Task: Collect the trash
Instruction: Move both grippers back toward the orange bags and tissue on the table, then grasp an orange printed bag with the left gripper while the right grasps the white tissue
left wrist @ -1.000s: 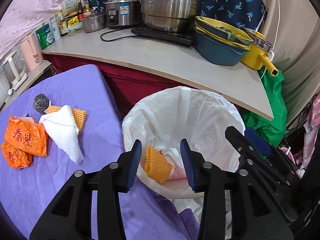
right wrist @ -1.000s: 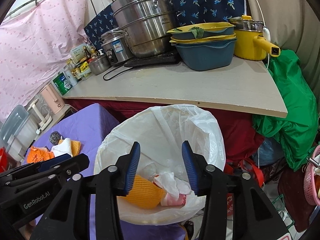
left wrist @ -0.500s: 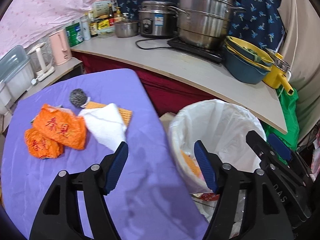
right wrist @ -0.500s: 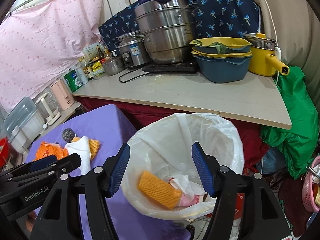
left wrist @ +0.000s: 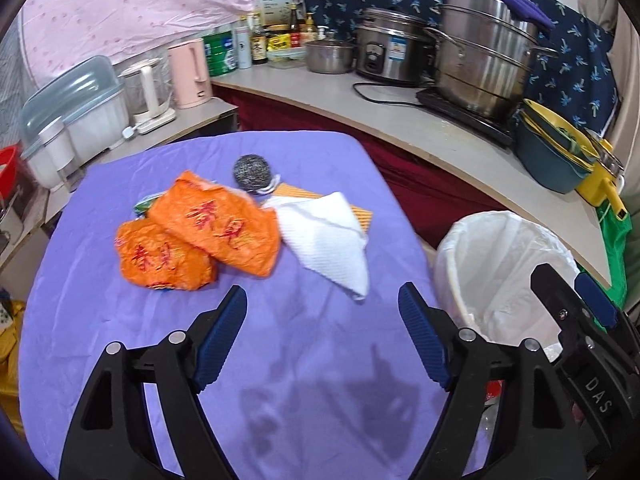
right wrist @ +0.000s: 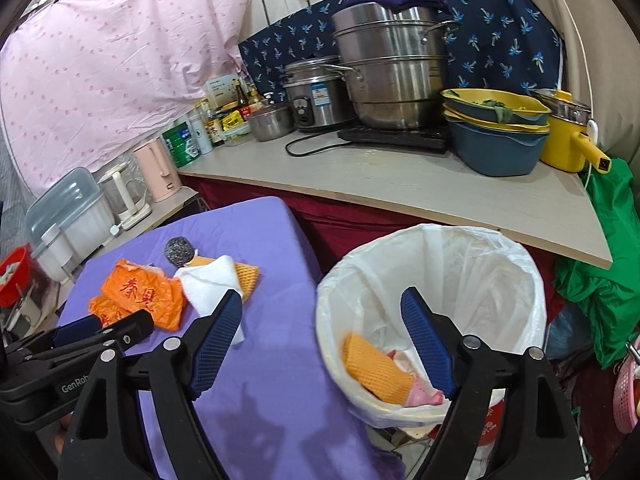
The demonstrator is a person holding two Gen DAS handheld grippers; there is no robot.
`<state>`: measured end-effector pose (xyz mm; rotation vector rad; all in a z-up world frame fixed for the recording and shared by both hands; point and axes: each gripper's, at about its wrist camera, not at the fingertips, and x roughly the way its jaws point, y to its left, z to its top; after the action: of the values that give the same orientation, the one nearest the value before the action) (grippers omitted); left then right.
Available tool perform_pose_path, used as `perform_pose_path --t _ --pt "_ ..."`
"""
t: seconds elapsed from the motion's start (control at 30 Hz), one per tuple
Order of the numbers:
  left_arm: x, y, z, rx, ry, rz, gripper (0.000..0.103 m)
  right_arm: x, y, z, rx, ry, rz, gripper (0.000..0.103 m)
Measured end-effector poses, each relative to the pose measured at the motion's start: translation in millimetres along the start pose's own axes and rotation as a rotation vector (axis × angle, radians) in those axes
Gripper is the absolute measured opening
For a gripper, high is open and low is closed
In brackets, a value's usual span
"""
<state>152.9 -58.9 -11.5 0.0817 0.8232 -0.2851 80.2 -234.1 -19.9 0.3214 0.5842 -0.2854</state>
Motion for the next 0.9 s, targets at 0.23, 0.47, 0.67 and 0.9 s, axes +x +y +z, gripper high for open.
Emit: perform_pose_path --t 0.23,0.47,0.67,0.9 --pt "6 50 -7 -0.079 0.022 0.054 0.080 20 32 -11 -0.005 0.056 0.089 0.081" --pt "19 94 -9 -0.142 0.043 0.101 0.083 51 58 -21 -0.025 0.100 0.117 0.081" --pt "39 116 -2 -0.171 0.061 0.122 0.085 88 76 -22 -0.064 0.141 0.105 0.081" --pt "72 126 11 -0.195 0.089 0.109 0.086 137 92 -27 -0.083 0.210 0.106 0.077"
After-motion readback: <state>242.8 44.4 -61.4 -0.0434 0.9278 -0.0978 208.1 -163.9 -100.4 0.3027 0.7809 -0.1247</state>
